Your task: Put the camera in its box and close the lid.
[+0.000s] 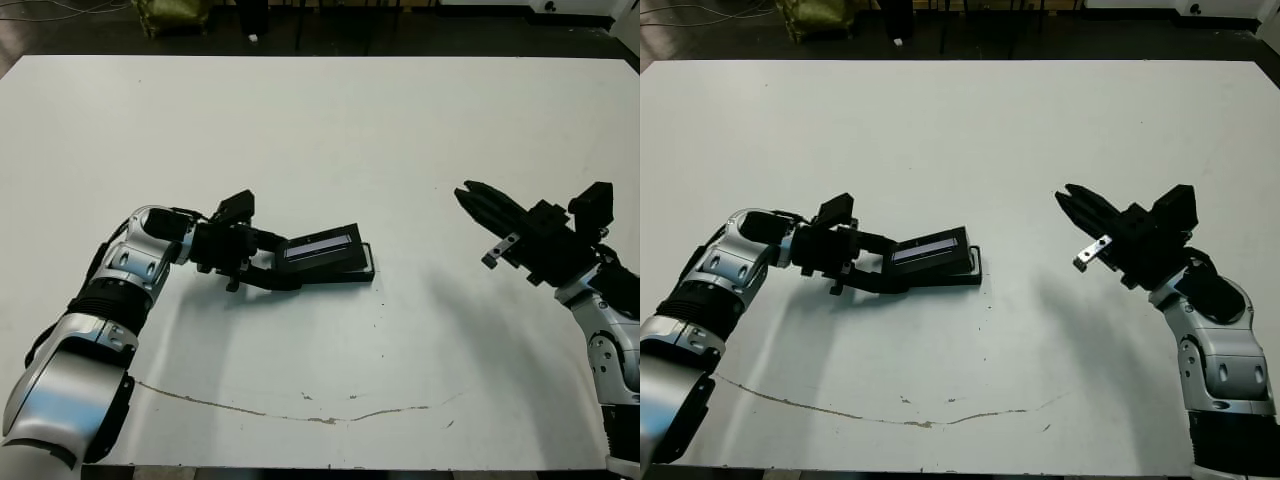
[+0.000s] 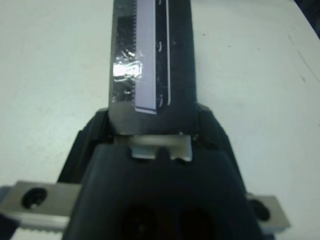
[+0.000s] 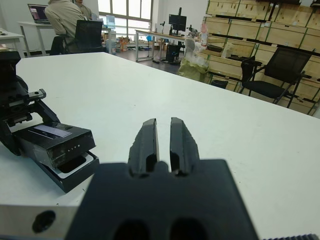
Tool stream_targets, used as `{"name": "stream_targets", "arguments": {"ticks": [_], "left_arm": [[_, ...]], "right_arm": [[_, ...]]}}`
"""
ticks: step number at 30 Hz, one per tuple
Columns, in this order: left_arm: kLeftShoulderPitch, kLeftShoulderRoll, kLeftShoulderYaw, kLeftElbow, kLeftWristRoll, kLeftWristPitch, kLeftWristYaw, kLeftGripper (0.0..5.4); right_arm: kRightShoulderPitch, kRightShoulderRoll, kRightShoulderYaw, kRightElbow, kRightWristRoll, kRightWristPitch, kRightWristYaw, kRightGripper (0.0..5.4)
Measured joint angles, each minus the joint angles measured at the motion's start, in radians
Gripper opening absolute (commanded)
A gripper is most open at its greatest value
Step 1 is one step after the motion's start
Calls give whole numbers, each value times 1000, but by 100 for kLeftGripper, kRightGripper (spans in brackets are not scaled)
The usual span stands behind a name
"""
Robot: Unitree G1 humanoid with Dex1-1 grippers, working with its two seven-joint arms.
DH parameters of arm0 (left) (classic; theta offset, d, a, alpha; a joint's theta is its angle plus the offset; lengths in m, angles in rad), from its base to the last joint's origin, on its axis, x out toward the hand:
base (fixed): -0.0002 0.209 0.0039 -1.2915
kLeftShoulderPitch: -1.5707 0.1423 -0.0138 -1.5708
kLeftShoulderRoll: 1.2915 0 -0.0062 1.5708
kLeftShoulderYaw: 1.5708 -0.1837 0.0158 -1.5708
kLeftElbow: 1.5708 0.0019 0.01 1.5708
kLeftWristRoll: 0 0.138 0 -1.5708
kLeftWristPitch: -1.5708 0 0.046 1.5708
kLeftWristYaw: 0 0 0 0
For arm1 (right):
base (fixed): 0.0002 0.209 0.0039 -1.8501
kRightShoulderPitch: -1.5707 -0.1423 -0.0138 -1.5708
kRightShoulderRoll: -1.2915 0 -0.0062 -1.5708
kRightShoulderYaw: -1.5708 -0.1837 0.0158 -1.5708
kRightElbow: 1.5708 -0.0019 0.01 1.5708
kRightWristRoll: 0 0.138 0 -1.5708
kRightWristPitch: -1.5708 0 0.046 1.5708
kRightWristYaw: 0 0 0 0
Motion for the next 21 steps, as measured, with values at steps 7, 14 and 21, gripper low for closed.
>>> {"name": "stream_targets", "arguments": {"ticks": [7,14,21], "left_arm": [[0,-3,-4,0,16,-28,27,222],[-7,-27,-18,0,23,-23,54,222],[-21,-30,-56,-27,64,-20,75,222]], "right_arm": [[0,0,0,2,8,0,8,0],[0,0,0,1,8,0,6,0],[0,0,-1,3,12,-6,9,0]]}}
